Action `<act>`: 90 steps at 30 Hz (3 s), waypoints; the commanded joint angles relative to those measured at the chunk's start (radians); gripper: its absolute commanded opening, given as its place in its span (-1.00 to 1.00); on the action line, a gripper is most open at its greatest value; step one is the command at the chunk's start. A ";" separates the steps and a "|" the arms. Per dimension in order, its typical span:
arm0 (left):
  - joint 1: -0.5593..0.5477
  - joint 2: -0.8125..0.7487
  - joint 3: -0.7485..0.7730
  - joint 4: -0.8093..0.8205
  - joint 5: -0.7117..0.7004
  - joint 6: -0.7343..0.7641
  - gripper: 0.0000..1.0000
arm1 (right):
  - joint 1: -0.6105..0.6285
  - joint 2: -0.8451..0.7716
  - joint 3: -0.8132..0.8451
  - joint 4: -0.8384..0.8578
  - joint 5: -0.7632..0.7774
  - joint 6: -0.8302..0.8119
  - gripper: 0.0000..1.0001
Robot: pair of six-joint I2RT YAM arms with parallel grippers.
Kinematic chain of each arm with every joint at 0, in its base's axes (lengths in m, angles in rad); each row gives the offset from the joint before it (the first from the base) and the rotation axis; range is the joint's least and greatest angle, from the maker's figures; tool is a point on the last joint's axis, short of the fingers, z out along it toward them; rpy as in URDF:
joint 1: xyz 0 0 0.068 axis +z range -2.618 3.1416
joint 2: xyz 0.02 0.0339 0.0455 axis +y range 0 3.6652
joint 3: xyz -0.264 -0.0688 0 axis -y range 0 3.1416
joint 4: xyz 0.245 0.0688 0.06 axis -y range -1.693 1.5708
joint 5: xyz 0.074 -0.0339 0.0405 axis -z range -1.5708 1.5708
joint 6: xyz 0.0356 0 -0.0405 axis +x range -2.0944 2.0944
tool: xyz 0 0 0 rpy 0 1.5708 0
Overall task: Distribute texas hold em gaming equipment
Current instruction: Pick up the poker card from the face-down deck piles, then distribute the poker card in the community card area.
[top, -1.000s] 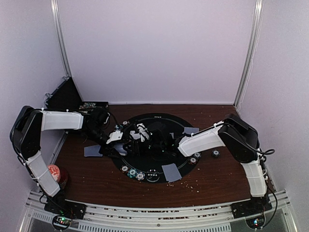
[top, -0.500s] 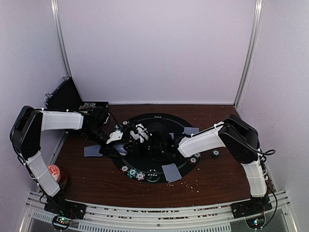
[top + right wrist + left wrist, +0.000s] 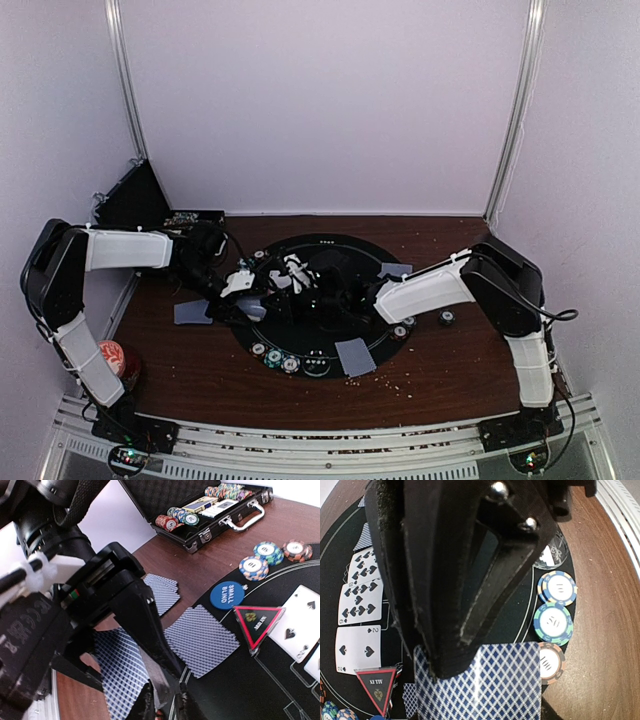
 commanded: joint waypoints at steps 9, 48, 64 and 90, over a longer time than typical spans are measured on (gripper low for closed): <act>-0.007 0.006 0.007 -0.015 0.026 0.011 -0.06 | -0.011 -0.054 -0.038 0.032 -0.067 -0.001 -1.00; -0.007 0.008 0.009 -0.015 0.026 0.009 -0.06 | -0.052 -0.001 -0.057 0.147 -0.211 0.140 -0.67; -0.005 0.016 0.016 -0.015 0.019 0.003 -0.06 | -0.082 -0.149 -0.287 0.333 -0.142 0.228 -1.00; -0.006 0.018 0.012 -0.007 0.016 -0.001 -0.07 | -0.144 -0.346 -0.529 0.071 0.958 0.441 -1.00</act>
